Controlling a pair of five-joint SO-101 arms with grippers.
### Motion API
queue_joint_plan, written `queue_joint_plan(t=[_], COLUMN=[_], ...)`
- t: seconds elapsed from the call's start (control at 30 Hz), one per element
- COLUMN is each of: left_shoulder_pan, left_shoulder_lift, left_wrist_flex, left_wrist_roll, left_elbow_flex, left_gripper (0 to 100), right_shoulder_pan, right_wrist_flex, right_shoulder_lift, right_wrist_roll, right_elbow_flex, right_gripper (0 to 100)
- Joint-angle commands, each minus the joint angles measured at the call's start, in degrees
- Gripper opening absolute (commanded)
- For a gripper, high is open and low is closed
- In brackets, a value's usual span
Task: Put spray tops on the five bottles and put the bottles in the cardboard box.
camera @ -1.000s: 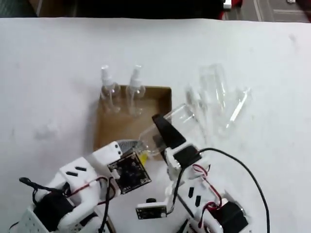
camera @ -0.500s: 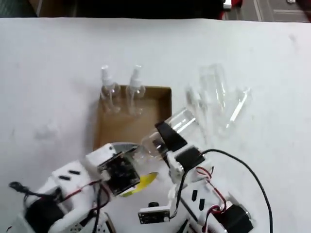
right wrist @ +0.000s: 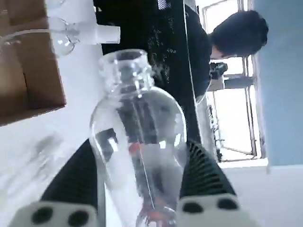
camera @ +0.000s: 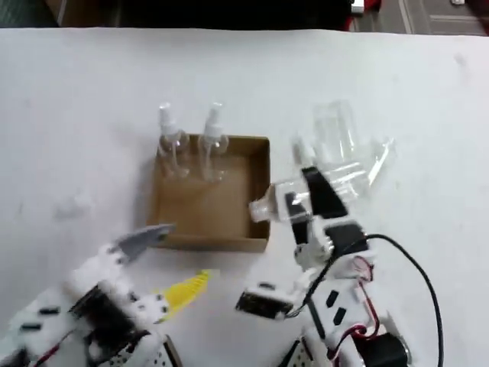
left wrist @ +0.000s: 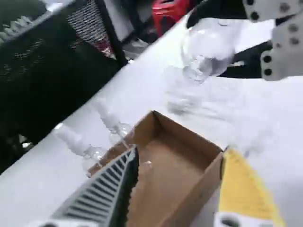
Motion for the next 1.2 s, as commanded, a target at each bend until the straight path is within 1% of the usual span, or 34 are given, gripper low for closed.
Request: queue_joint_plan(t=[0.0,0.07,0.13,0.2,0.27,0.4,0.53,0.67,0.77,0.83,0.93,1.0,1.07,1.13,1.17], left_shoulder_pan=[-13.58,-19.82,-25.19,-30.99,-37.14,-48.75,-57.63,-60.26,-60.26,-60.62,-62.2,-63.08,-64.4,-65.27,-65.27], left_shoulder_lift=[-8.13,-7.16,-6.29,-6.29,-6.29,-6.29,-6.29,-6.29,-6.29,-6.29,-6.29,-6.29,-6.29,-6.29,-6.29], left_wrist_flex=[-1.41,-2.73,-5.36,-8.79,-12.04,-15.91,-16.44,-18.81,-25.14,-29.36,-30.68,-30.59,-30.59,-30.68,-30.77], left_wrist_roll=[-1.41,-1.05,1.49,4.04,6.33,10.64,15.21,19.78,22.77,22.86,22.95,22.95,22.95,23.03,23.12], left_elbow_flex=[-2.2,-1.14,1.93,6.68,11.87,20.48,25.85,32.79,40.35,43.6,45.27,45.45,45.8,45.89,45.89], left_gripper=[26,26,26,26,26,26,26,26,26,25,23,21,21,21,21], right_shoulder_pan=[7.6,12.35,16.22,17.36,15.6,9.27,8.22,8.13,5.76,3.21,1.36,4.0,9.89,15.34,16.84], right_wrist_flex=[-5.58,-8.4,-9.36,-9.63,-10.07,-13.23,-14.81,-15.25,-18.51,-20.88,-23.34,-21.67,-18.86,-18.77,-19.74], right_shoulder_lift=[0.57,0.57,0.66,0.66,0.66,0.66,0.66,0.66,2.86,7.96,19.3,26.15,31.43,35.03,36.53], right_wrist_roll=[-25.41,-38.33,-49.85,-57.93,-59.87,-60.13,-60.31,-65.93,-69.27,-70.24,-70.77,-75.08,-80.88,-85.36,-86.33], right_elbow_flex=[0.53,2.29,4.22,6.24,8.53,14.24,17.23,14.68,12.92,11.25,5.8,0.88,-2.37,-1.41,0.0], right_gripper=[1.6,1.6,1.6,1.5,1.5,1.5,1.5,1.5,1.5,1.5,1.5,1.5,1.6,1.6,1.6])
